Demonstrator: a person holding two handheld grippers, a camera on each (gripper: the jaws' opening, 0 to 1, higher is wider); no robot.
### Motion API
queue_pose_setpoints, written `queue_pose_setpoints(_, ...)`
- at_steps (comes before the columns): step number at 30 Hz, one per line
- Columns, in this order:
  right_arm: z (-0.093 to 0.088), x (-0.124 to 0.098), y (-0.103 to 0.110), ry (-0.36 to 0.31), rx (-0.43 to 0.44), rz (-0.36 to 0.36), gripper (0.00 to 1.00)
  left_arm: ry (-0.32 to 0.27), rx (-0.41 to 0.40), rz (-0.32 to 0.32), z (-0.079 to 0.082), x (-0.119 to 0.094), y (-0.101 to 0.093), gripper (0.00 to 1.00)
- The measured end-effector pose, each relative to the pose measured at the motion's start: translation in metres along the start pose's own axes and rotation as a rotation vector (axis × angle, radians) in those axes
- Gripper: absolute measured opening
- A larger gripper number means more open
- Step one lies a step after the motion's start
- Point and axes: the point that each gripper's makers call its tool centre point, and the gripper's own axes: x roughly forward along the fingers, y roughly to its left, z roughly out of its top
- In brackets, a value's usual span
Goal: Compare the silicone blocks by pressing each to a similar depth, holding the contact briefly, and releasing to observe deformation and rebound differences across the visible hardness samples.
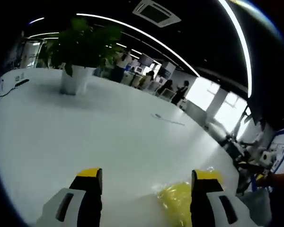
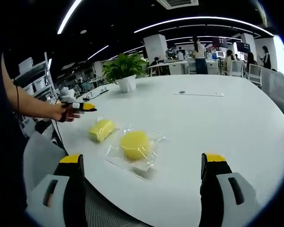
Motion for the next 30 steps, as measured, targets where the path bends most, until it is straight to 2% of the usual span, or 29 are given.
queue_pose_setpoints(3,0.005,0.002,0.001,-0.005,-0.011,0.007,0.96,-0.018,0.069,-0.002,0.007,-0.009,-0.001,0.88)
queue_pose_setpoints(7,0.01,0.006,-0.002,-0.007,-0.021,0.012,0.96,0.008,0.181,0.0,0.011,-0.026,-0.014,0.97)
queue_pose_setpoints(8,0.011,0.006,-0.003,-0.009,-0.025,0.01,0.96,0.006,0.188,-0.002,0.012,-0.029,-0.017,0.98)
queue_pose_setpoints(12,0.016,0.009,-0.004,-0.022,-0.032,0.022,0.96,-0.004,0.198,-0.023,0.016,-0.047,-0.032,0.99)
queue_pose_setpoints(14,0.022,0.01,-0.003,-0.034,-0.024,0.027,0.96,0.019,0.22,-0.018,0.009,-0.053,-0.034,1.0)
queue_pose_setpoints(18,0.028,0.012,-0.005,-0.042,-0.045,0.029,0.96,0.0,0.183,-0.035,0.002,-0.071,-0.041,1.0)
queue_pose_setpoints(25,0.022,0.01,-0.01,-0.017,-0.079,0.023,0.96,0.012,0.225,-0.025,-0.015,-0.094,-0.049,1.0)
queue_pose_setpoints(30,0.012,0.004,-0.013,-0.002,-0.079,0.012,0.96,-0.008,0.213,-0.027,-0.017,-0.102,-0.05,1.0)
